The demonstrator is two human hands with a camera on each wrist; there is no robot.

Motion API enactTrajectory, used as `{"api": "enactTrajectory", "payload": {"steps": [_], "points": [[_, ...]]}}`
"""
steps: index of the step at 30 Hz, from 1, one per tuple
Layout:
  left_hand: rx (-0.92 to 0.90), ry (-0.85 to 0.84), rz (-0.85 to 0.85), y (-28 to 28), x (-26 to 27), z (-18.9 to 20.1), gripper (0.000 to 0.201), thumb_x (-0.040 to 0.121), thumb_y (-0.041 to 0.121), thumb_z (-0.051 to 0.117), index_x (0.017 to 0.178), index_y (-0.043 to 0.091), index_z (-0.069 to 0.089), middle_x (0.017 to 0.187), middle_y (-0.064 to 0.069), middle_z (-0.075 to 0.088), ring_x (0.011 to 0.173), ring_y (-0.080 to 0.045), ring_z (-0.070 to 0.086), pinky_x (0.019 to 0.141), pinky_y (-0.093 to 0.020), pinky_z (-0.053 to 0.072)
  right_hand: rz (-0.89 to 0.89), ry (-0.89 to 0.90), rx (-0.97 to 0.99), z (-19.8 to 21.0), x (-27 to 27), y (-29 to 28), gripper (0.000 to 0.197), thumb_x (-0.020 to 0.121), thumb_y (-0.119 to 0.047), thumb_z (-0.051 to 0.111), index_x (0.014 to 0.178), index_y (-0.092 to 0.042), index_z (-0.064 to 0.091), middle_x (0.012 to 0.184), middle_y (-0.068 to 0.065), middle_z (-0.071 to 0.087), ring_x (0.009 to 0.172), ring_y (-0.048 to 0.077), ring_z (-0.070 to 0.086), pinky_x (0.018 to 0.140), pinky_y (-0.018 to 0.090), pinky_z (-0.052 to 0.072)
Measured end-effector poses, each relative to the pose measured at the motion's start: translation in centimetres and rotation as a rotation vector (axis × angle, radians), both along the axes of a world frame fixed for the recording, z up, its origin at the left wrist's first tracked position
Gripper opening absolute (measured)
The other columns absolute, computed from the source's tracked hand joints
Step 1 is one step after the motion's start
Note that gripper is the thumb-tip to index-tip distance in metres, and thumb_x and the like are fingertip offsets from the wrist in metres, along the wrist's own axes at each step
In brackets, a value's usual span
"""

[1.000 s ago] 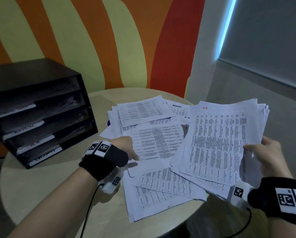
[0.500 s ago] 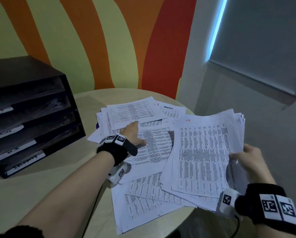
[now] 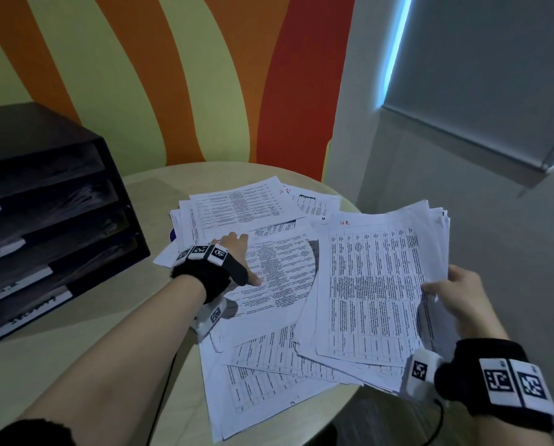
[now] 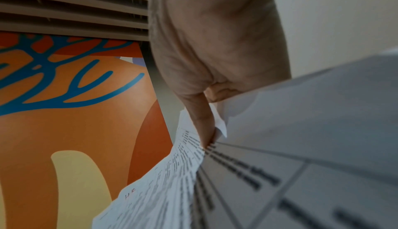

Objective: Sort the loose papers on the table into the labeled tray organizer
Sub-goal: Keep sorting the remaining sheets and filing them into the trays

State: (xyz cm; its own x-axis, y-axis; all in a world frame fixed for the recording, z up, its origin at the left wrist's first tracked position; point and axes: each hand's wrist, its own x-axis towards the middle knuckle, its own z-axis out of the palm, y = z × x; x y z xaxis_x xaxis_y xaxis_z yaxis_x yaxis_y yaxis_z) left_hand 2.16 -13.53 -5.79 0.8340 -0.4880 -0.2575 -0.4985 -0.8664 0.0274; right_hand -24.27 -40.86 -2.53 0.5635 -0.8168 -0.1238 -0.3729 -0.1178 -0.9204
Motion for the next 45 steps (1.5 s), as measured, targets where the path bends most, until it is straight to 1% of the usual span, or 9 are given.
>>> {"api": "enactTrajectory", "payload": {"steps": [4, 8, 20, 25, 27, 29, 33, 41, 45], "points": [[0.017, -0.001, 0.026, 0.4, -1.3, 1.4, 0.065, 0.072, 0.052, 0.078, 0.11, 0.008, 0.049, 0.101, -0.007, 0.057, 0.085, -0.022, 0.059, 0.064, -0.031, 0.047, -0.007, -0.008, -0.016, 0.3, -0.1, 0.2, 0.037, 0.082, 0.016, 0.058, 0.119, 0.008, 0.06, 0.078, 0.006, 0.059, 0.075, 0.026, 0.054, 0.066, 0.03, 0.04], [0.056, -0.125, 0.032, 1.2, -2.7, 2.5, 0.023, 0.089, 0.02, 0.063, 0.073, 0.012, 0.049, 0.062, 0.001, 0.046, 0.049, -0.01, 0.04, 0.041, -0.02, 0.027, -0.005, -0.02, -0.013, 0.3, 0.0, 0.3, 0.038, 0.083, 0.016, 0.058, 0.12, 0.009, 0.059, 0.089, 0.013, 0.06, 0.081, 0.028, 0.055, 0.069, 0.03, 0.04], [-0.518, 0.189, 0.041, -0.1, -3.3, 1.5, 0.059, 0.079, 0.006, 0.071, 0.06, 0.021, 0.018, 0.06, 0.001, 0.011, 0.051, -0.016, 0.013, 0.054, -0.028, 0.009, 0.002, -0.016, 0.002, 0.3, -0.1, 0.5, 0.039, 0.084, 0.015, 0.057, 0.123, 0.008, 0.057, 0.096, 0.017, 0.061, 0.08, 0.03, 0.055, 0.059, 0.029, 0.04], [-0.909, -0.052, 0.19, 1.6, -2.0, 2.6, 0.04, 0.083, 0.001, 0.06, 0.057, 0.018, 0.035, 0.062, -0.001, 0.032, 0.062, -0.017, 0.034, 0.054, -0.029, 0.019, 0.001, -0.025, 0.007, 0.0, 0.1, 0.3, 0.042, 0.083, 0.016, 0.058, 0.124, 0.008, 0.057, 0.096, 0.016, 0.061, 0.081, 0.028, 0.055, 0.057, 0.026, 0.038], [-1.052, -0.118, 0.186, 2.6, -1.4, 4.0, 0.014, 0.086, 0.005, 0.063, 0.076, 0.015, 0.062, 0.091, -0.004, 0.055, 0.087, -0.02, 0.052, 0.068, -0.028, 0.039, 0.0, -0.03, 0.009, -0.1, 0.2, 0.3, 0.042, 0.083, 0.016, 0.058, 0.124, 0.009, 0.057, 0.096, 0.016, 0.061, 0.082, 0.028, 0.055, 0.061, 0.028, 0.04], [-1.187, -0.123, 0.152, 3.7, -0.7, 5.3, 0.023, 0.09, 0.01, 0.064, 0.111, 0.017, 0.062, 0.121, -0.002, 0.055, 0.11, -0.016, 0.053, 0.091, -0.032, 0.045, 0.001, -0.025, 0.012, -0.1, 0.3, 0.4, 0.041, 0.082, 0.017, 0.058, 0.123, 0.009, 0.058, 0.093, 0.016, 0.061, 0.08, 0.029, 0.056, 0.067, 0.031, 0.042], [-1.275, -0.208, 0.11, 5.0, -0.5, 6.9, 0.018, 0.094, 0.011, 0.059, 0.08, 0.022, 0.059, 0.072, 0.004, 0.057, 0.062, -0.002, 0.049, 0.061, -0.025, 0.038, 0.008, -0.04, 0.018, 0.1, 0.4, 0.8, 0.039, 0.082, 0.017, 0.056, 0.12, 0.006, 0.06, 0.078, 0.006, 0.062, 0.067, 0.021, 0.056, 0.057, 0.027, 0.042], [-1.611, -0.129, 0.125, 6.4, -0.8, 9.4, 0.01, 0.096, 0.017, 0.059, 0.092, 0.007, 0.06, 0.089, -0.006, 0.061, 0.079, -0.014, 0.053, 0.071, -0.031, 0.044, -0.013, -0.069, 0.02, 0.0, 0.6, 1.2, 0.036, 0.084, 0.014, 0.056, 0.119, 0.005, 0.061, 0.09, 0.012, 0.063, 0.078, 0.026, 0.057, 0.059, 0.026, 0.042], [-1.464, -0.09, 0.17, 6.4, -0.7, 10.1, 0.021, 0.085, 0.026, 0.066, 0.083, 0.006, 0.061, 0.08, -0.008, 0.059, 0.073, -0.016, 0.053, 0.067, -0.033, 0.043, -0.025, -0.068, 0.017, -0.3, 0.8, 1.1, 0.037, 0.084, 0.014, 0.057, 0.12, 0.006, 0.06, 0.095, 0.015, 0.062, 0.079, 0.027, 0.056, 0.062, 0.029, 0.042]]}}
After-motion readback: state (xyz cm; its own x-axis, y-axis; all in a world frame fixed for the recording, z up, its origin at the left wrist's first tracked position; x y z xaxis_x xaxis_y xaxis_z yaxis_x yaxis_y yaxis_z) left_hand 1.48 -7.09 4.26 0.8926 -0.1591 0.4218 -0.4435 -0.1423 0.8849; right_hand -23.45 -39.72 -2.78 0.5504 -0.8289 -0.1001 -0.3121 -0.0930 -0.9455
